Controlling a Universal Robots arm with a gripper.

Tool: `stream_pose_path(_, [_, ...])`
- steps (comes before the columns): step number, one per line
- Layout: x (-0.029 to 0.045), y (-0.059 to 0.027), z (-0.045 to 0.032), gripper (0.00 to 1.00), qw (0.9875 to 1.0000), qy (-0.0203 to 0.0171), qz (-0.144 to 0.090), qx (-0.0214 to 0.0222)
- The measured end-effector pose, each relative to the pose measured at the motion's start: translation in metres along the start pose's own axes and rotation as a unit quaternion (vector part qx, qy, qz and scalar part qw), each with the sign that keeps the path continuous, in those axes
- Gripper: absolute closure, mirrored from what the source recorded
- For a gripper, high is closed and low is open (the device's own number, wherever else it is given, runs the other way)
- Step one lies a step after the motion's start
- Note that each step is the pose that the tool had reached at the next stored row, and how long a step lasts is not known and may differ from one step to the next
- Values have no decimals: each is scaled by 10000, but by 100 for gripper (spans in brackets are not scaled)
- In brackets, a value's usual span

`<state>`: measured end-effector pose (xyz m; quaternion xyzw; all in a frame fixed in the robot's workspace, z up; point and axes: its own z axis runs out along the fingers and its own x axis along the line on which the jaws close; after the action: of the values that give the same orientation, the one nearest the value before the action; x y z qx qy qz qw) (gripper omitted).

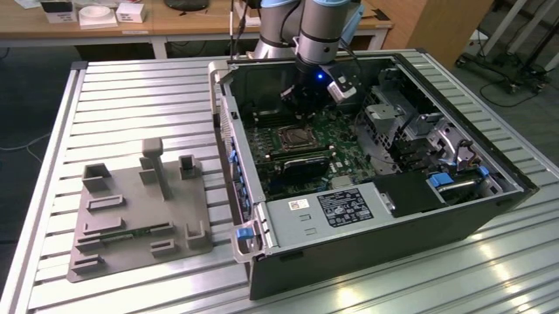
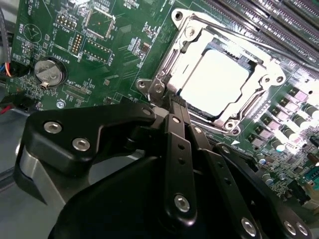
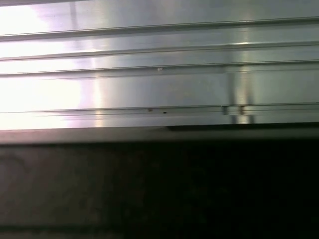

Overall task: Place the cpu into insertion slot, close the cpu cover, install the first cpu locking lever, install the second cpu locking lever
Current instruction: 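Install the first cpu locking lever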

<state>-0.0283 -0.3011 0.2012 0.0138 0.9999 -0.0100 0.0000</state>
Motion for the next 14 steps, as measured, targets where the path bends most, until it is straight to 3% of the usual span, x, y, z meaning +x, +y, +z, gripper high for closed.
stream_pose_path(4, [0, 0, 7, 90, 10000, -1, 0, 34])
stream_pose_path(9, [0, -1, -3, 90, 10000, -1, 0, 37])
stream_pose_path(14, [0, -2, -81, 90, 10000, -1, 1, 36])
